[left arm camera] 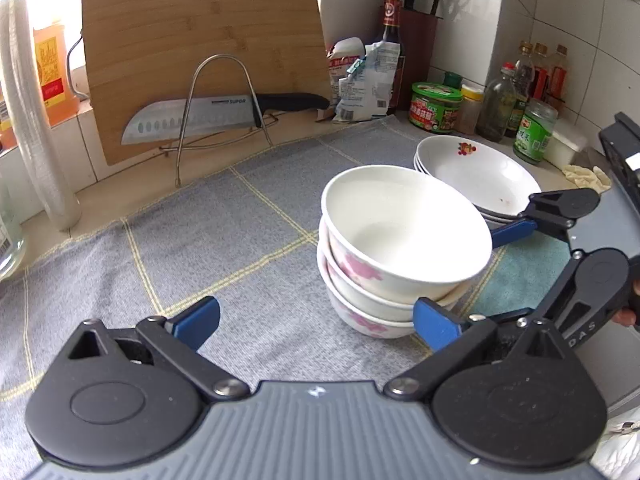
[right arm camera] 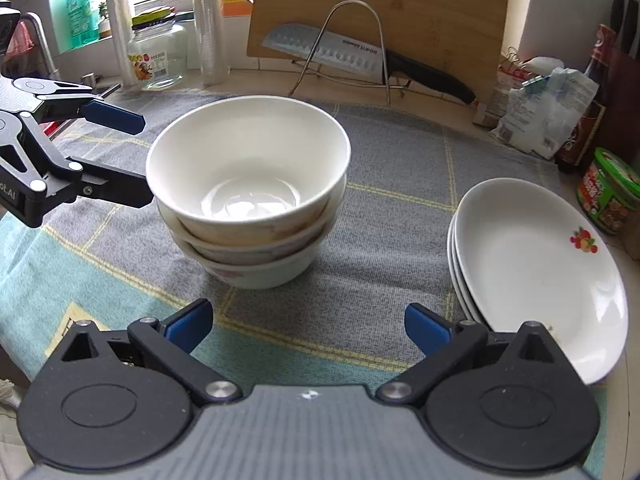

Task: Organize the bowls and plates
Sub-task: 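Withdraw the left tool and bring both tools to the bowl stack, then grasp the three-bowl stack from opposite sides with both grippers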

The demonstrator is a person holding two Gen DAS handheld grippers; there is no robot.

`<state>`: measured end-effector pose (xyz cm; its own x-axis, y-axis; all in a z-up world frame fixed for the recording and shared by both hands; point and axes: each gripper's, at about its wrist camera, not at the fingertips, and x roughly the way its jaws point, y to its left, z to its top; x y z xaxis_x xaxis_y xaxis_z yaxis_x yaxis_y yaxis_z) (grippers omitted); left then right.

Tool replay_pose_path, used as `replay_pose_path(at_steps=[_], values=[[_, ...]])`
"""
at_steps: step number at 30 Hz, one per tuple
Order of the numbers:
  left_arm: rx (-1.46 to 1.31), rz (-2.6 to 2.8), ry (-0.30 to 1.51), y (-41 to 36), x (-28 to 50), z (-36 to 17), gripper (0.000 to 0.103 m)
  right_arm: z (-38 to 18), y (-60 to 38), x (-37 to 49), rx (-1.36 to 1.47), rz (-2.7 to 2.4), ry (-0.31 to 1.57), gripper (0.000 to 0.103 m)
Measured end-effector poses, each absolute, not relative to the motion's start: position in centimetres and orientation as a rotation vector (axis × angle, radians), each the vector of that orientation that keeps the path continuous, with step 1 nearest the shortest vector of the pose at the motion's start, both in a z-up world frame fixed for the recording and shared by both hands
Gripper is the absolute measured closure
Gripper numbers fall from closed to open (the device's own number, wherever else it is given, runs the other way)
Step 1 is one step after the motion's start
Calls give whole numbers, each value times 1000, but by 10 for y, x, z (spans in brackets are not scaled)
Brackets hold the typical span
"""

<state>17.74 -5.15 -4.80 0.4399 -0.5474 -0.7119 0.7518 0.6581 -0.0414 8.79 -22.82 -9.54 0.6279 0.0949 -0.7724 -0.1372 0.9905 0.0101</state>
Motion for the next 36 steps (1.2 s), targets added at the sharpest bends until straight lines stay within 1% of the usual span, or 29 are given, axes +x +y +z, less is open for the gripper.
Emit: replay_pose_path(at_steps=[6, 10, 14, 22, 27, 36], values=[[348, -793, 759, -64, 148, -42, 1, -108, -242, 103, -73, 293, 890, 0], [406, -790, 764, -71, 142, -51, 1, -114, -241, 119, -90, 347, 896, 0], [423, -822, 774, -71, 149, -67, 1, -121, -228, 129, -200, 350, 899, 0], [419, -904, 864, -62, 177, -102, 1, -120, -227, 136, -190, 340, 931, 0], [462, -934, 805, -63, 182, -106, 0, -120, -226, 136, -180, 320, 950, 0], [463, -935, 799, -64, 185, -103, 0, -119, -225, 139, -183, 326, 963, 0]])
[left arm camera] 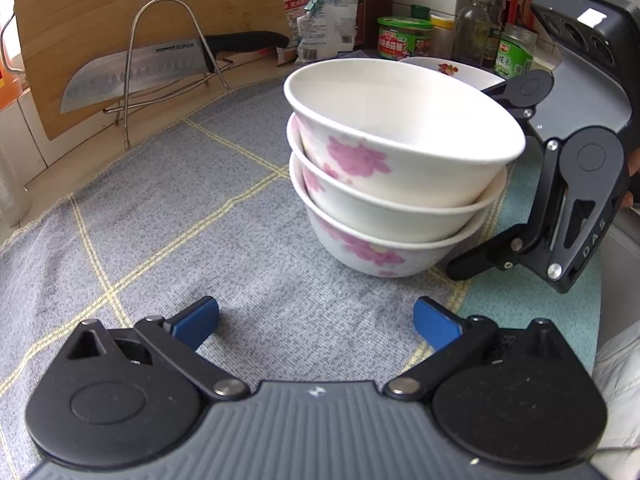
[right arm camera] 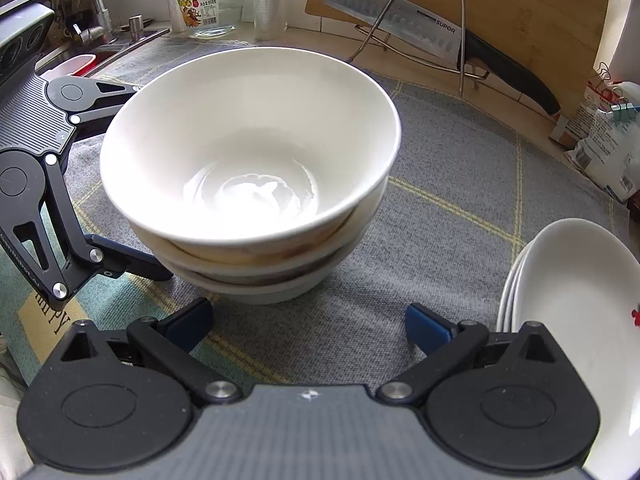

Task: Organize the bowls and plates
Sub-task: 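Grasp the three-bowl stack from opposite sides with both grippers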

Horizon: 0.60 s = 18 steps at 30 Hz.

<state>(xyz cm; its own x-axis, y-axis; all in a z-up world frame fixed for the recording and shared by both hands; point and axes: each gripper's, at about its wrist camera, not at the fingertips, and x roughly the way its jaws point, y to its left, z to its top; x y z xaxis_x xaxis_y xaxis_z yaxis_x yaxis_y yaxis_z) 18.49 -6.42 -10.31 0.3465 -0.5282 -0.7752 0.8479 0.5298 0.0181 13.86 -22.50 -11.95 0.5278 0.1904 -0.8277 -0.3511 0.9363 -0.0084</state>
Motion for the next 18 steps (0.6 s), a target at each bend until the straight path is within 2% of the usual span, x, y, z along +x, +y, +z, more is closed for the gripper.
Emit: replay_pose_path(at_steps=[12, 17, 18], values=[[677, -1133, 675, -86, 179, -83, 5, -108, -222, 140, -336, 527, 922, 0], [750, -1209, 680, -91, 183, -85, 25, -95, -222, 143, -392, 596, 885, 1], [754, -1221, 679, -91, 184, -85, 26, -93, -223, 144, -398, 606, 883, 2]])
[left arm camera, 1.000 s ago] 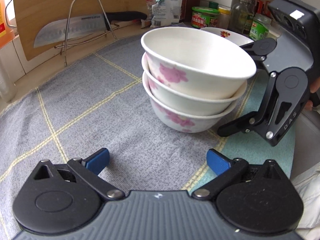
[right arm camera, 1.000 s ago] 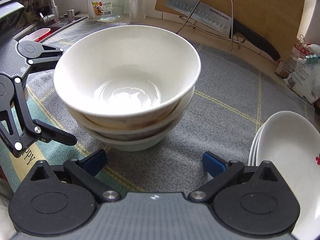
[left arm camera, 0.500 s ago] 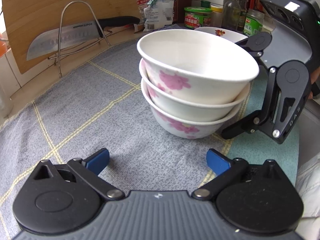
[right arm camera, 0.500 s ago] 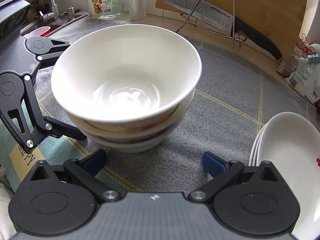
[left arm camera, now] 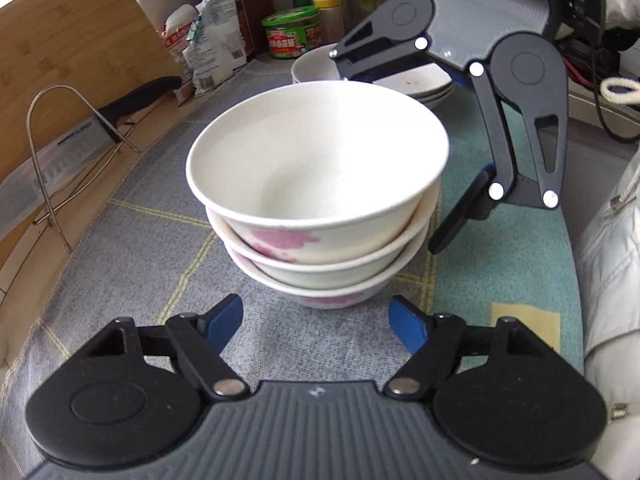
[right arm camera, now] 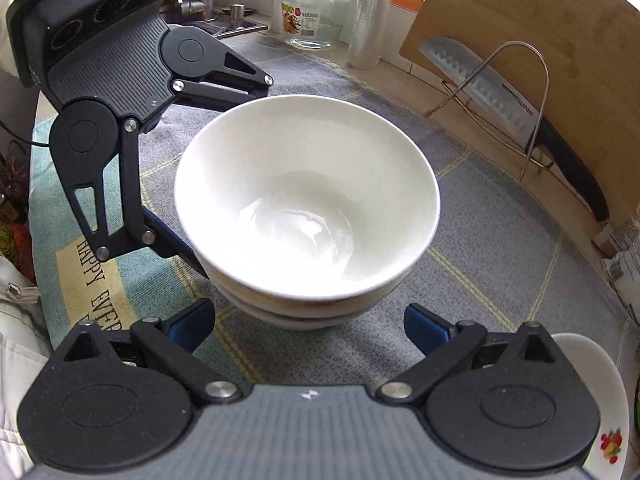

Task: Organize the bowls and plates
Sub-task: 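Grasp the three-bowl stack from opposite sides with both grippers, then lift and carry the bowl stack over the plate stack with both grippers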

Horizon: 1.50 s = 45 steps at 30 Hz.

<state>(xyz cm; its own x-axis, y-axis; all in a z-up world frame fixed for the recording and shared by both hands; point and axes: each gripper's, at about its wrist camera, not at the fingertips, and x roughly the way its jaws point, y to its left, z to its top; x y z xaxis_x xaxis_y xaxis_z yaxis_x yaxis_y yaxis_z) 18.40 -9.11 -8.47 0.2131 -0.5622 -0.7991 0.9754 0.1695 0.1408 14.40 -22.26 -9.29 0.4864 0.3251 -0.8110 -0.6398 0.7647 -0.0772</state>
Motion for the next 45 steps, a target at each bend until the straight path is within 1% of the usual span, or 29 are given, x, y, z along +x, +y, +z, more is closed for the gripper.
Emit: replay_pose_path(at_steps=[4, 10, 26, 45], values=[[774, -1271, 670, -94, 188, -82, 26, -87, -224, 147, -419, 646, 881, 10], [815, -1325, 661, -100, 190, -81, 28, -86, -227, 149, -440, 686, 889, 17], [834, -1380, 678, -106, 193, -79, 28, -86, -227, 158, -423, 735, 889, 18], [889, -1353, 630, -116, 178, -63, 28, -74, -234, 147, -427, 710, 868, 18]])
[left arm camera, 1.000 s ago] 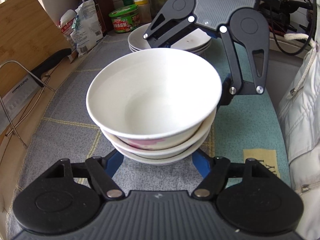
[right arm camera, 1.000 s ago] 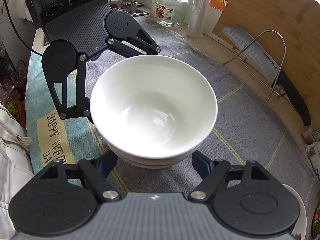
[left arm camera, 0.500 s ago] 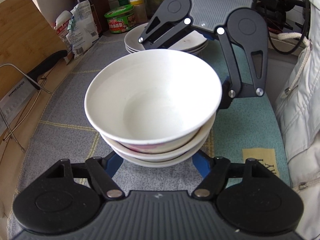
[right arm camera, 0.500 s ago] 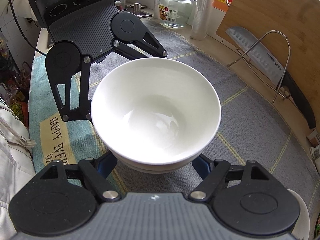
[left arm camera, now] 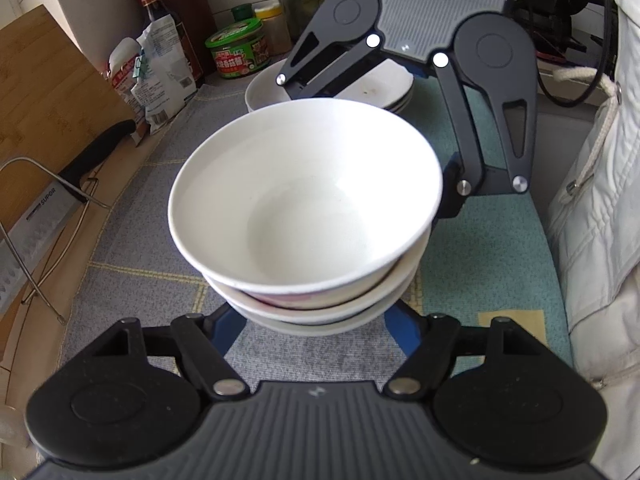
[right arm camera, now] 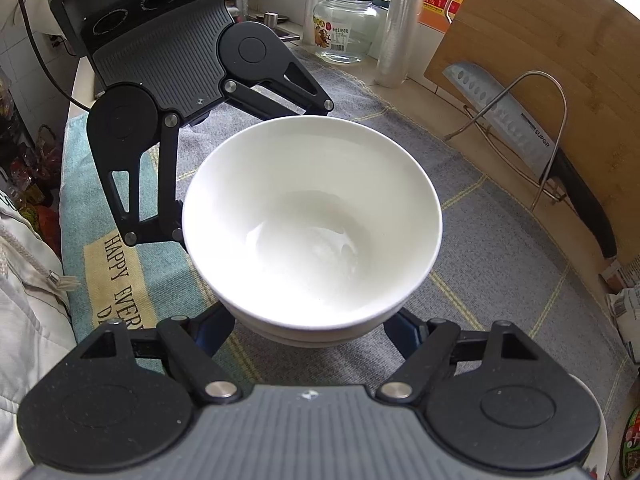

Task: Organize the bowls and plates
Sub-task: 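Lift and carry the bowl stack over the plate stack with both grippers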

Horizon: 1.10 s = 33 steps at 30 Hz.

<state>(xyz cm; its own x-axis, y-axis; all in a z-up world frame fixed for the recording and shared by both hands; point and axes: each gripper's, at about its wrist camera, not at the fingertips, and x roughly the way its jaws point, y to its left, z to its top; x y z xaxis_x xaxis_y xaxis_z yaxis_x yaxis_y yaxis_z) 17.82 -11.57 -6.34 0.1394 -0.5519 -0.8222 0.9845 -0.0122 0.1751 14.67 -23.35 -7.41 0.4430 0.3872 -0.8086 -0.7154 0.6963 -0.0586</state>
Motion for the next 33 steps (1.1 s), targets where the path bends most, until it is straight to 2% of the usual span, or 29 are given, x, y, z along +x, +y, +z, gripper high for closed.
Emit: replay_pose_path(at_steps=[13, 33], values=[[945, -1373, 575, -170, 174, -34, 28, -47, -279, 129, -411, 653, 835, 18], [1001, -1486, 469, -286, 174, -38, 28, -40, -382, 101, -398, 483, 839, 18]])
